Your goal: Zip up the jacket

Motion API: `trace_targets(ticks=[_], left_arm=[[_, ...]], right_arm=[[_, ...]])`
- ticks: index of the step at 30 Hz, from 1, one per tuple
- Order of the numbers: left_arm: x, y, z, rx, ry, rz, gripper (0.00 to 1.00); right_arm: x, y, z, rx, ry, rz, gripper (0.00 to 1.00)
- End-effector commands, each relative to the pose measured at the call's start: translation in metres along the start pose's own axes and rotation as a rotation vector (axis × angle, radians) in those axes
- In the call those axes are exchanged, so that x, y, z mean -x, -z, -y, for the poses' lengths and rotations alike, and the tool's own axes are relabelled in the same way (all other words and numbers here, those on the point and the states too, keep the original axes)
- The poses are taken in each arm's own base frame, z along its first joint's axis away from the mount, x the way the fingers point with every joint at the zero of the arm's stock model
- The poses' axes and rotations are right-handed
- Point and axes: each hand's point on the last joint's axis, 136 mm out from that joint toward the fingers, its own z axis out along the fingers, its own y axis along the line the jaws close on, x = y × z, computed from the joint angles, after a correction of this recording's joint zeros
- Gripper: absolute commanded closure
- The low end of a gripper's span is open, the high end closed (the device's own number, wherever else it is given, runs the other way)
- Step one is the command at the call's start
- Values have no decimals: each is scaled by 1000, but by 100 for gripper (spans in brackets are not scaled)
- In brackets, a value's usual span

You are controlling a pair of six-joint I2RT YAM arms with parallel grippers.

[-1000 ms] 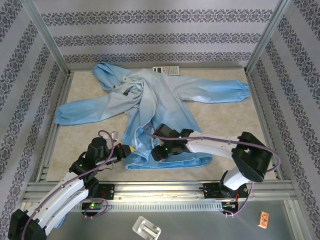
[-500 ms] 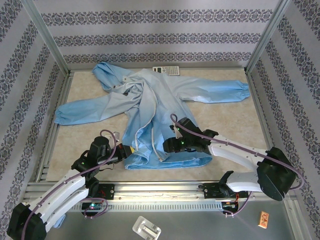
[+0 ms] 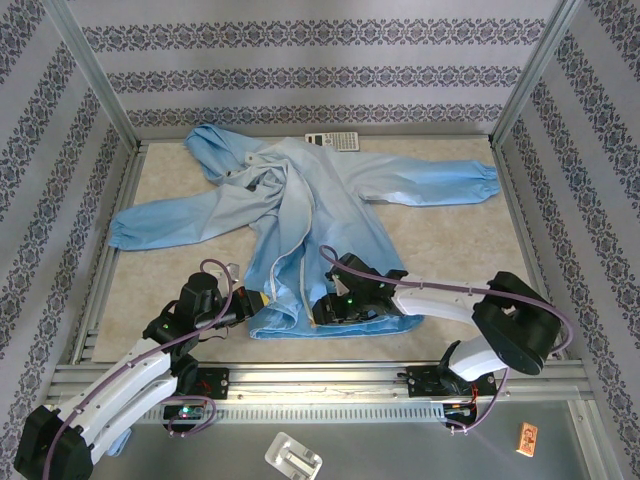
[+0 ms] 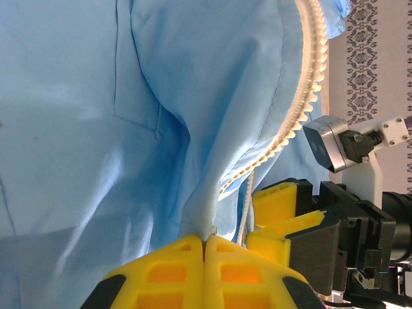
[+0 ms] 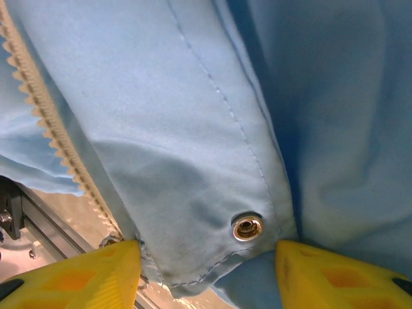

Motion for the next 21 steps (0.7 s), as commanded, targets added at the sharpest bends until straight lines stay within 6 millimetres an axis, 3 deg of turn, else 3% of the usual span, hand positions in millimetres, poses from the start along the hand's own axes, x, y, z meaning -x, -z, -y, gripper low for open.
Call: trace_targets(ticks=[1,12,15,19,21], left_arm=[[5,1,3,-19,-13,20,100],[1,0,-1,-24,-3,16,100],[0,1,-2,-27,0,16,100],[-1,2,-3,-24,-3,17,100],[-1,2,-3,-25,-3,20,100]], right_arm=[[4,-4,-16,39,8,-3,43],[8,-18,-33,51,33,-38,44],[6,-21,-43,101,47,-62,53],[13,-11,-50,117,79,-22,81],[17,-4,-51,109,94,8,90]])
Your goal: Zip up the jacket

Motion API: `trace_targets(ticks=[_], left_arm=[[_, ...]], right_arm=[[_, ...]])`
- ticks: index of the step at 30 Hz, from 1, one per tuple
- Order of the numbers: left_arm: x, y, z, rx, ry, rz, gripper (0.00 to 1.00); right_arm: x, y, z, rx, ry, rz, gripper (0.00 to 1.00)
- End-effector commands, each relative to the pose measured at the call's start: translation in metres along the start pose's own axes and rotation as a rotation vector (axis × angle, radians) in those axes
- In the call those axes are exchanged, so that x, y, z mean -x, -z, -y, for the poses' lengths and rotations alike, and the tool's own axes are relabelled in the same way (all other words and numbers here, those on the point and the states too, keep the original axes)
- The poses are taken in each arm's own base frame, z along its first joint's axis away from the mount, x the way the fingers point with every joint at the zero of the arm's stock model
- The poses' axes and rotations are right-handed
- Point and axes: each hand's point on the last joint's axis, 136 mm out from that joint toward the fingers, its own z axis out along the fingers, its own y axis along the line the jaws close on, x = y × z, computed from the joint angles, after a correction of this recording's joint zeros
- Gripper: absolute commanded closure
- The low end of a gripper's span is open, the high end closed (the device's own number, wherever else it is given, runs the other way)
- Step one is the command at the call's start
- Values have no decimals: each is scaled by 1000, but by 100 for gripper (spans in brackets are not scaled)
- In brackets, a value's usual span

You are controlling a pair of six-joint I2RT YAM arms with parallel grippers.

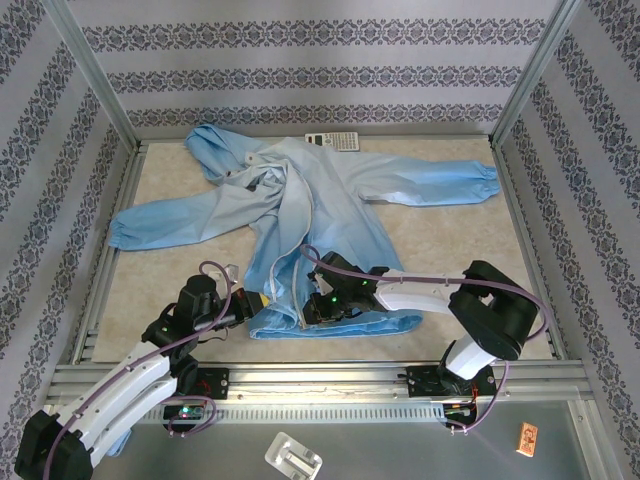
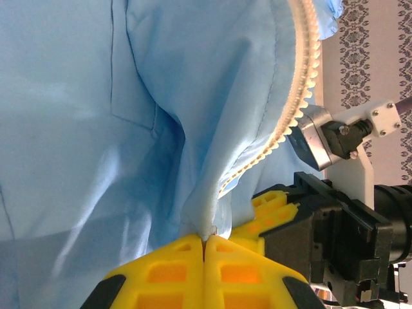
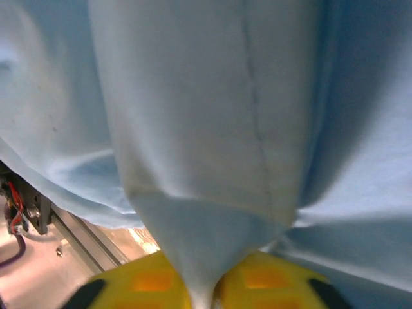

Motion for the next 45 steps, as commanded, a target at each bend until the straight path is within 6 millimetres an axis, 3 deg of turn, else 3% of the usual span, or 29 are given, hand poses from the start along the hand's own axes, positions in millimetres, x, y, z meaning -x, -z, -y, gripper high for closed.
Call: trace_targets(ticks=[1,4,8,17,21,25,29,33,39,45], left_arm=[[0,0,-3,-6,7,8,100],[1,0,0,-14,8,11,100],[4,2,12,-44,16,3,100],[-10,-9,38,-120,-51,-35,100],[-18,-23,37,-146,-47,-41,100],[-25,-31,26,-59,-88,-91,100],[-28,-34,20,-37,-85,-100,100],[-29,-32,11,-7,-82,-92,100],[-27,-25,9,4,-86,-67,100],[-19,-17,22,-19,-115,-32,100]], right_arm=[[13,18,-19,39,53,68,94],[18,30,-16,20,55,110,100],[23,41,-8,-12,49,161,100],[18,33,3,-16,28,174,100],[17,27,6,-15,24,170,95],[12,17,8,0,12,150,90],[9,9,3,31,7,143,79],[3,-1,8,31,-12,120,77],[0,-6,4,45,-12,102,80],[8,11,-16,87,87,140,100]])
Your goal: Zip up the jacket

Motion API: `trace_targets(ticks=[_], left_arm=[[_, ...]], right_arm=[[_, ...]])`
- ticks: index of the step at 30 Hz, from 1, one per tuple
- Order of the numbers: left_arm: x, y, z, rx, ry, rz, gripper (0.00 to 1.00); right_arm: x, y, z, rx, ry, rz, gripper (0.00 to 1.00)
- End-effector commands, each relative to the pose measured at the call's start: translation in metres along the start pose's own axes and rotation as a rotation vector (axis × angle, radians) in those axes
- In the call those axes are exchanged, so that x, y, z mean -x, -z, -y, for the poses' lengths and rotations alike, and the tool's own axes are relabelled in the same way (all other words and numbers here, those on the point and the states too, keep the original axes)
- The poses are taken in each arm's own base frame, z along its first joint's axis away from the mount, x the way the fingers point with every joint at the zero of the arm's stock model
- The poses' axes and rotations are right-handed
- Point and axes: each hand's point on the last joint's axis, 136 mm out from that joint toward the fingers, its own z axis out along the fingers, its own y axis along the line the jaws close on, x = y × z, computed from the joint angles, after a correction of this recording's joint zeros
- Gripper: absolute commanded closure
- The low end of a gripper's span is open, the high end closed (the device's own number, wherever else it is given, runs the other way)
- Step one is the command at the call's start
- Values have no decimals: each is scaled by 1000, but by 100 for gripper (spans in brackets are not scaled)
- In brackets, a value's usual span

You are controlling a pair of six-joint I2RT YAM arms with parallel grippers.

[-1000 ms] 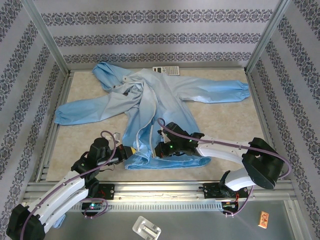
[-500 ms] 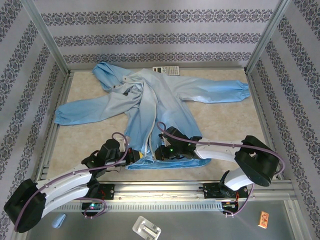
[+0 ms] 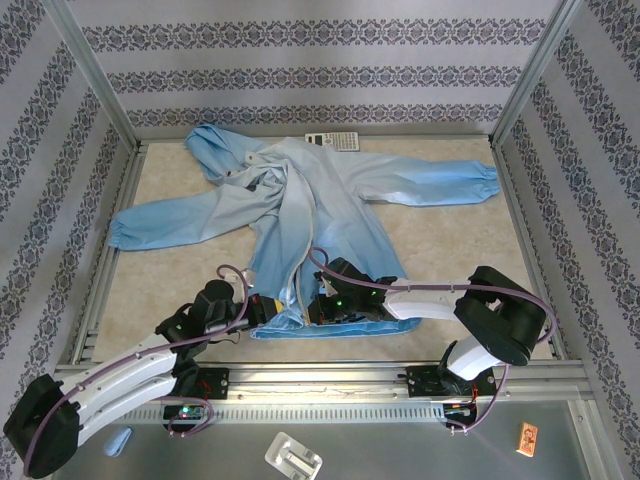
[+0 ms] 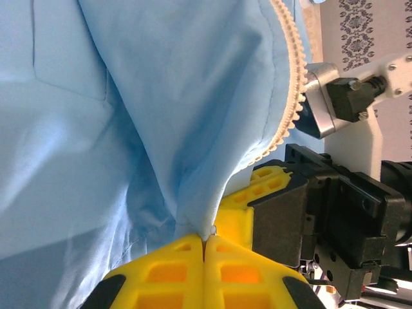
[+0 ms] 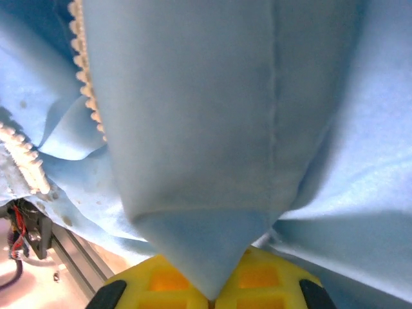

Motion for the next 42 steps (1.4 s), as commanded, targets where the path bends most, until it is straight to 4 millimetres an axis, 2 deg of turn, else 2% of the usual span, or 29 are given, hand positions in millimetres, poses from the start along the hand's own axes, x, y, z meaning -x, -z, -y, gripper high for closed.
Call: trace_targets(ticks=[1,4,6,11,14,19,23,28,33,42], left_arm=[[7,6,10,-3,-57,27,100],[16,12,25,-35,-97,62,100],[24,17,42,-83,-145,92,100],[47,30,78,-163,-252,186,100],[59,35,89,-171,-293,222,100],[74,39,108,-204,-353,276,100],[77,40,125,-262,-436,283,100],[77,41,143,-339,-515,289,100],[83,41,149,-410,-515,347,100],[86,41,147,-439,-493,368,100]], right_arm=[[8,17,-29,64,113,41,100],[21,40,-36,20,198,107,100],[31,57,-36,-32,265,159,100],[60,94,-48,-30,373,301,100],[80,116,-47,-44,380,404,100],[94,141,-56,-37,503,492,100],[102,148,-60,84,455,471,100],[102,151,-78,269,484,466,100],[103,154,-88,360,507,457,100],[95,149,-99,474,528,385,100]])
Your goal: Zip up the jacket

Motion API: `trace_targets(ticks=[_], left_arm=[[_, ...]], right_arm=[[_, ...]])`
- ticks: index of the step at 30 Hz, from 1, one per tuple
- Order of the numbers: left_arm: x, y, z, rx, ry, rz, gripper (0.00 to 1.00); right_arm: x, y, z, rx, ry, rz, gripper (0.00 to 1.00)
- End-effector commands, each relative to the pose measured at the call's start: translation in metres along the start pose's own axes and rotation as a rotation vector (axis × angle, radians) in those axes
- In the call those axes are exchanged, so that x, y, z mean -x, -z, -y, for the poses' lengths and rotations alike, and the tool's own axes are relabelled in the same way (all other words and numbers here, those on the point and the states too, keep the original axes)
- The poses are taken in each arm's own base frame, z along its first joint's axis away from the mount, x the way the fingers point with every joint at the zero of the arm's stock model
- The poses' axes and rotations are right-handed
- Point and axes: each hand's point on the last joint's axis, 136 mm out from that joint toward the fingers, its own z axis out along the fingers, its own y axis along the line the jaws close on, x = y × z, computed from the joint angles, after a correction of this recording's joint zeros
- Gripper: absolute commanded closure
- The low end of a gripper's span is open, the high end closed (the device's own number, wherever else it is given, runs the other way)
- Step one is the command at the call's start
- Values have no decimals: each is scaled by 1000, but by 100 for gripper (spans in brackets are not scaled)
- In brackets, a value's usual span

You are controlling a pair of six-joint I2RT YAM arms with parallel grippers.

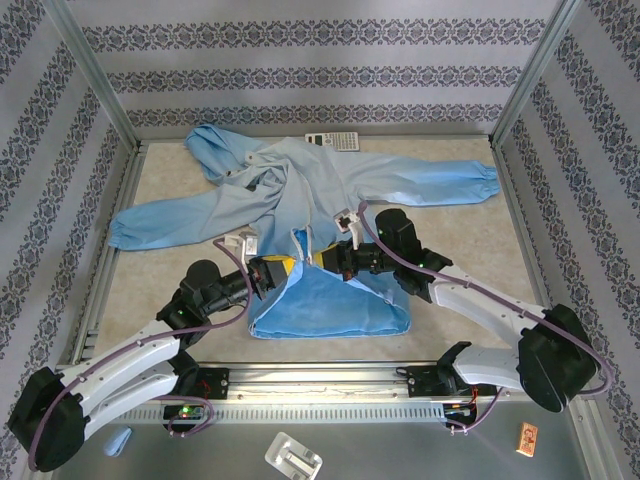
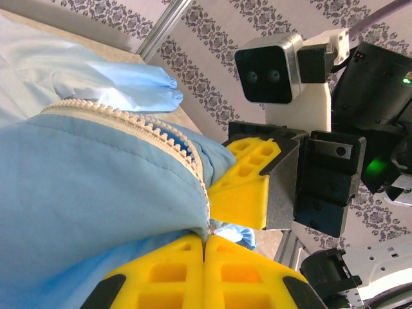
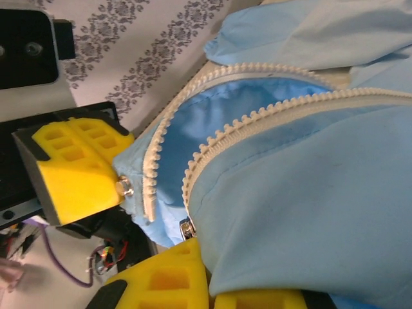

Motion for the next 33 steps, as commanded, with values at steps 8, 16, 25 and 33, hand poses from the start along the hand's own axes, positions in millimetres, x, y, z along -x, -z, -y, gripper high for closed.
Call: trace_targets(ticks=[8,16,25,33], left_arm=[[15,8,12,-73,-3,82,100],[12,8,8,-68,25,89,100],[14,6,10,-77,35,88,100],[13,4,8,-74,45,86,100]], right_arm=[[10,1,-19,112,46,33,100],[5,-1,-21,118,49,23,100],[3,-6,-25,129,61,12,100],[4,-6,-29,138,71,14,100]])
